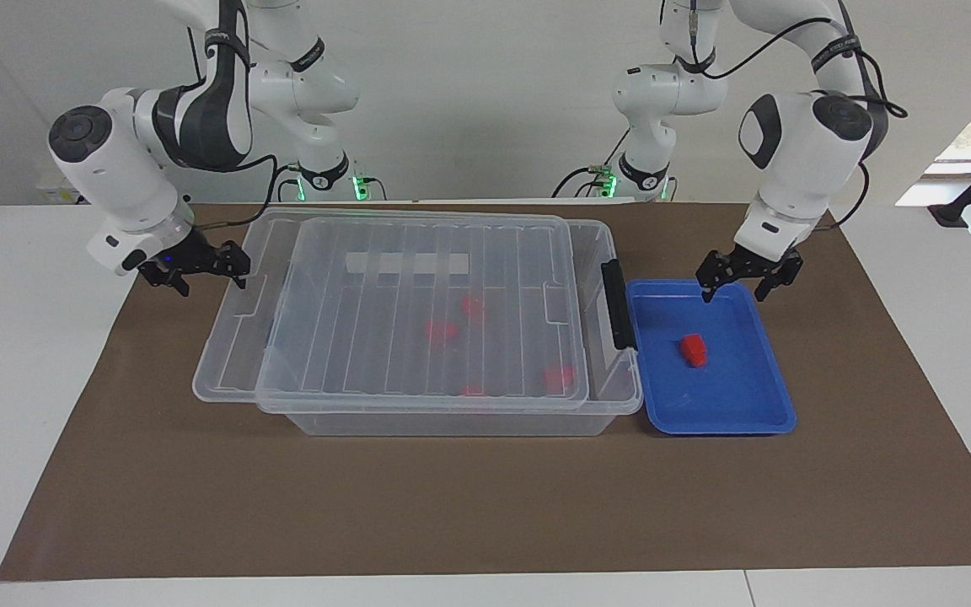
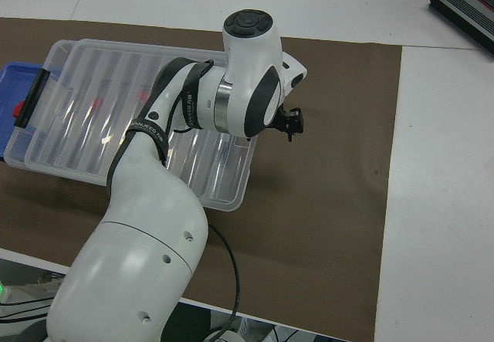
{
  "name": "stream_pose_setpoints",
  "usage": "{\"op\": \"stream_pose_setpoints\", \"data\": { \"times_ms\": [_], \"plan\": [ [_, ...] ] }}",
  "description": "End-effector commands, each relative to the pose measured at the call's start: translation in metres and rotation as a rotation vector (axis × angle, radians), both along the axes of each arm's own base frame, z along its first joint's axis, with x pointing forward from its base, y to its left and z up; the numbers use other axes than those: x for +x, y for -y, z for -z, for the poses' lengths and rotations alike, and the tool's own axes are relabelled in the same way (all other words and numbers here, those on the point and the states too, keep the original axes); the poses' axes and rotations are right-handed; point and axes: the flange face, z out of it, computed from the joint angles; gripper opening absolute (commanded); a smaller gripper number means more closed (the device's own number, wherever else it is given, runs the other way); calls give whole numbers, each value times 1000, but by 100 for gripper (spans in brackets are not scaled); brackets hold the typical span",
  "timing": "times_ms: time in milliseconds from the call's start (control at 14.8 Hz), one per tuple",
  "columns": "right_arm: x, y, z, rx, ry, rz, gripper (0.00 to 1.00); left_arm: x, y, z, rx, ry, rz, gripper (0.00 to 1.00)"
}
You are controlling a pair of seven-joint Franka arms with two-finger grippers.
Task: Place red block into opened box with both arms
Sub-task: 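Slide the lid open with the right gripper while the left gripper grasps the block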
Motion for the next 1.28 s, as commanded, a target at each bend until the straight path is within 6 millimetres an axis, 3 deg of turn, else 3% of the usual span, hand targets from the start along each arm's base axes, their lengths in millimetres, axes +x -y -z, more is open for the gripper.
{"op": "stream_pose_setpoints", "data": {
  "times_ms": [0,270,472,877,944,1012,1079,1147,1214],
  "plan": [
    [-7,16,-1,-2,21,-25,100,16,9,42,-14,-1,7,100],
    [-11,47,-1,-2,35,-57,100,26,9,82,-17,4,4,100],
    [-14,64,-1,-19,39,-76,100,10,7,116,-15,1,10,100],
    [-20,88,-3,-28,39,-113,100,-6,6,126,-11,-41,-32,99],
    [-20,90,-3,-28,37,-121,100,-7,6,126,-14,-46,-76,93],
    [-22,94,-3,-28,37,-123,100,-8,6,127,-15,-49,-98,85],
    [-22,96,-3,-27,37,-127,100,-9,6,127,-13,-58,-101,40],
    [-22,97,-3,-27,38,-134,100,-10,6,124,-12,-65,-101,0],
    [-23,100,-3,-27,38,-138,100,-11,4,123,-10,-75,-102,0]
  ]
}}
